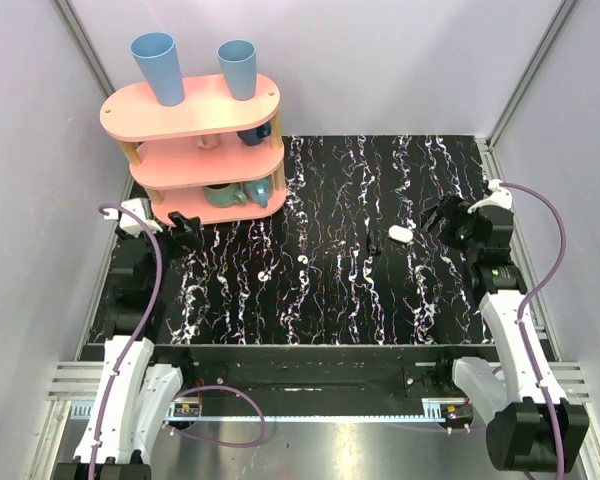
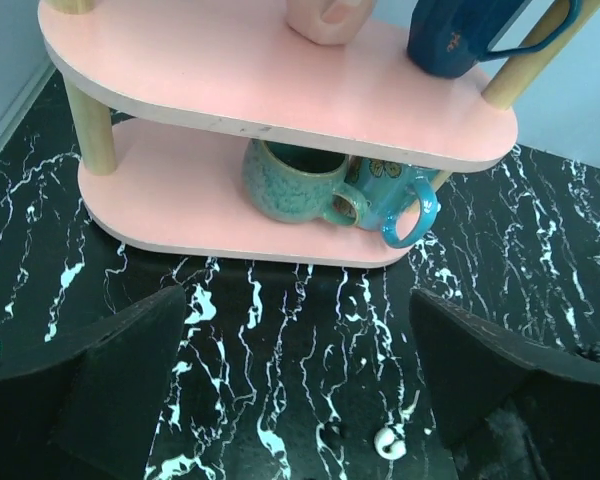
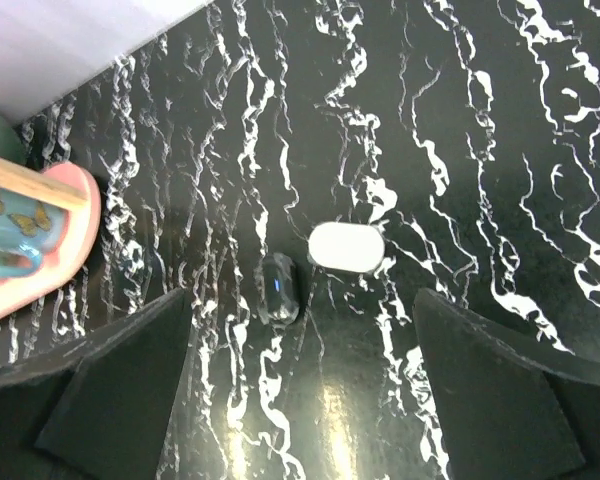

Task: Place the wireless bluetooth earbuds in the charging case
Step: Move the charging case to the center of the board.

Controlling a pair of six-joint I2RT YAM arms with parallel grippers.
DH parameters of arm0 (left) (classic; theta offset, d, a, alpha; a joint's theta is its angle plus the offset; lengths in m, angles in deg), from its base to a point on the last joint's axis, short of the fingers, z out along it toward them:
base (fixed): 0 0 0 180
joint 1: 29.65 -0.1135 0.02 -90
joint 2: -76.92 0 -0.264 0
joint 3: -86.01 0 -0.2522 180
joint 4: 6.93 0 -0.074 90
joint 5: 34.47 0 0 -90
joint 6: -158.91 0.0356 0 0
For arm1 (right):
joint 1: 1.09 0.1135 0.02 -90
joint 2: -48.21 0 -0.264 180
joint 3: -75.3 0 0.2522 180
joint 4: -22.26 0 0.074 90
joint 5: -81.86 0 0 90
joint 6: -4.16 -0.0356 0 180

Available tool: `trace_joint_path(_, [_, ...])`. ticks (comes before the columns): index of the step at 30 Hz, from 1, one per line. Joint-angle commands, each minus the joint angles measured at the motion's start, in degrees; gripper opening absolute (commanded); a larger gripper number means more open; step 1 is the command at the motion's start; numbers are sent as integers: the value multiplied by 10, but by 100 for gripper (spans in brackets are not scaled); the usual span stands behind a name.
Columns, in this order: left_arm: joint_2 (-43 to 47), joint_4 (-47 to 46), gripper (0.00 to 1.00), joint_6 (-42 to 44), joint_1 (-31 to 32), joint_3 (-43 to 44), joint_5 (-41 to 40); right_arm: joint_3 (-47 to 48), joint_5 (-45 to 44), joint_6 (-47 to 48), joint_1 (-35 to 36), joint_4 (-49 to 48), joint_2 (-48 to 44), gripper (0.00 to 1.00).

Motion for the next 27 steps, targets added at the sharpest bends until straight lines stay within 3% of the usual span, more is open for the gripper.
trace_joint_path(1, [4,84,99,-51,-1,109,-1,-23,8,-57,2,-17,-54,100])
trace_joint_path(3, [0,119,99,-23,-1,125,39,-18,12,-24,2,-33,-44,100])
trace_joint_path(5, [0,196,99,-23,-1,150,14,-5,-6,-17,2,-42,-21,100])
trace_joint_path(8, [10,226,99,-12,-1,136,-16,40,27,9,2,-32,52,100])
trace_joint_path(12, [16,228,99,20,-1,109,33,116,70,40,2,3,168,100])
trace_joint_path(22, [-22,230,99,21,-2,115,67,203,139,197,2,59,336,99])
trace_joint_path(27, [-58,238,99,28,-2,124,100,242,173,216,2,76,423,96])
